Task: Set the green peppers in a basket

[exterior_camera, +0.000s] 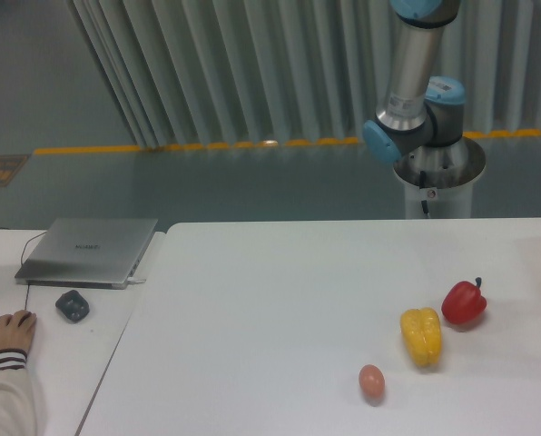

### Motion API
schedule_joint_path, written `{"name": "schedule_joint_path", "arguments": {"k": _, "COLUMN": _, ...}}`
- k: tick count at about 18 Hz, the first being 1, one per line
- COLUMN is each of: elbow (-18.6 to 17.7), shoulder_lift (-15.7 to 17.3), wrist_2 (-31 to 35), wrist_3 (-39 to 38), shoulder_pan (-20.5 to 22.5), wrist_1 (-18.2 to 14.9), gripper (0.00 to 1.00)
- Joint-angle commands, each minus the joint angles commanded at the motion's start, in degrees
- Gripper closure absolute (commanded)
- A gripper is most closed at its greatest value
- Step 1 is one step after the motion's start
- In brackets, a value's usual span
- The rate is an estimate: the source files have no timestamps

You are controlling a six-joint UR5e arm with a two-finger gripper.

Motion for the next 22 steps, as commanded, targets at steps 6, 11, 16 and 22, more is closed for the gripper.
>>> {"name": "schedule_joint_path", "arguments": {"k": 6, "elbow": 1.6, "shoulder_lift": 1.0, "wrist_2": 2.7, "wrist_3": 0.2, "shoulder_pan": -5.2, "wrist_1": -9.3, "gripper": 0.00}}
{"name": "schedule_joint_path", "arguments": {"k": 11, "elbow": 0.8, "shoulder_lift": 1.6, "wrist_2": 4.7, "wrist_3": -1.1, "shoulder_pan": -10.1, "wrist_1": -11.2, "gripper": 0.00}}
{"name": "schedule_joint_path", "arguments": {"k": 16, "elbow": 0.8, "shoulder_lift": 1.0, "wrist_2": 5.1, "wrist_3": -1.3, "shoulder_pan": -11.3, "wrist_1": -11.1, "gripper": 0.00}}
{"name": "schedule_joint_path", "arguments": {"k": 22, "elbow": 0.8, "shoulder_lift": 0.9, "wrist_2": 4.5, "wrist_3": -1.1, "shoulder_pan": -11.3, "wrist_1": -11.1, "gripper": 0.00}}
